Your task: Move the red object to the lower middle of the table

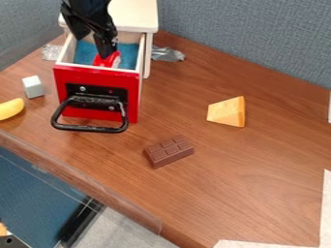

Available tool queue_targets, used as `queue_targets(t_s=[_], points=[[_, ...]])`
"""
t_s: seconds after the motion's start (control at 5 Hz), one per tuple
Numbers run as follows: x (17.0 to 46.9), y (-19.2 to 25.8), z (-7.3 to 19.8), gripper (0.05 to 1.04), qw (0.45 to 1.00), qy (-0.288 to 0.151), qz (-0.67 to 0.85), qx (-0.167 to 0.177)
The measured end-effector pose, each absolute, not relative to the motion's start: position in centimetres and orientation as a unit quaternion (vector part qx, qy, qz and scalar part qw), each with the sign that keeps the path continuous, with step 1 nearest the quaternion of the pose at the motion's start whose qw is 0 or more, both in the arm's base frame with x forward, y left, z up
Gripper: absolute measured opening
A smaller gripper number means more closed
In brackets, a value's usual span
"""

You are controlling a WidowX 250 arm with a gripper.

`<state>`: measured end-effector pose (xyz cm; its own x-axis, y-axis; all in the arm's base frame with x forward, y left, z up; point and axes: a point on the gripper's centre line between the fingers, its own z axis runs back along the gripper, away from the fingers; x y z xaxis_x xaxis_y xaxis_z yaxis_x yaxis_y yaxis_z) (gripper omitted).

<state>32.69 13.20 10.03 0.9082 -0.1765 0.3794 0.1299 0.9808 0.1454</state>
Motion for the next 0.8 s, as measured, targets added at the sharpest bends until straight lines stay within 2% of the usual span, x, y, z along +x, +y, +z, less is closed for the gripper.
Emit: queue_targets(t_s=[0.8], points=[[34.1, 11.9, 8.3, 1.0, 0.976, -0.204, -0.057, 0.052]])
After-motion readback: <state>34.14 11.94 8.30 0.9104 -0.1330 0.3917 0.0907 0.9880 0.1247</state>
